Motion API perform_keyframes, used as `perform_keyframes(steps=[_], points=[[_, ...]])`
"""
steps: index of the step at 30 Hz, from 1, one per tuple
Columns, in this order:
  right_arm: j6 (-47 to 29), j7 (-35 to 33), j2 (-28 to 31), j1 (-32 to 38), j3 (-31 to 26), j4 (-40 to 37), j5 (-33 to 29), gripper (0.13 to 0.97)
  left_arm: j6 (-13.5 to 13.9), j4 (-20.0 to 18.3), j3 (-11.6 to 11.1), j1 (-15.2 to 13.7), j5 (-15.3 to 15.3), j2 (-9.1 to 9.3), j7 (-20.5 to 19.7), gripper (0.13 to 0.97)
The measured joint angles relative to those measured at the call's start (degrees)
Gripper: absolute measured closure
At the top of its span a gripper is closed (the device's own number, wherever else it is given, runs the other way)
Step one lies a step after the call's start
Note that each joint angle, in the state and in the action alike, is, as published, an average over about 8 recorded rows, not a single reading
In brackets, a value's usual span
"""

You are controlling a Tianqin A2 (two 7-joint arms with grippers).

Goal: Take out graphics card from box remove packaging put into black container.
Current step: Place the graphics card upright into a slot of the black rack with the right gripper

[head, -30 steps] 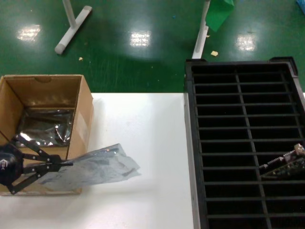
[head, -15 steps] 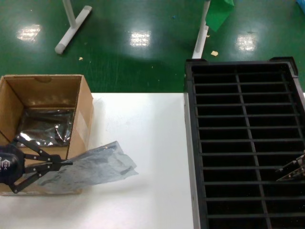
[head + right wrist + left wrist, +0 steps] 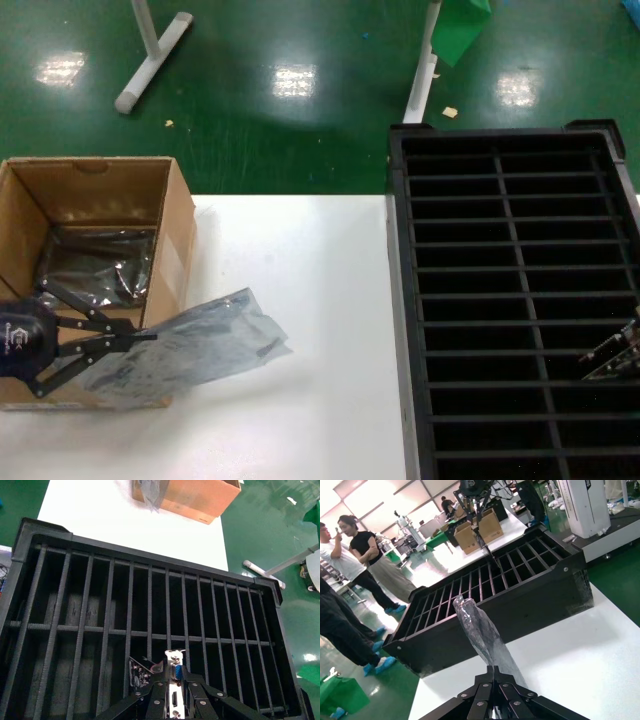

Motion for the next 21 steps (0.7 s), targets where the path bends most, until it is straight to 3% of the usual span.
perform_keyframes(steps=[21], points=[[-4.1,0.9,-3.6,8.5,-3.4,-3.1,-3.0,0.915,0.0,5.3,0.0,-0.6,1.0,2.65,0.8,0.955]])
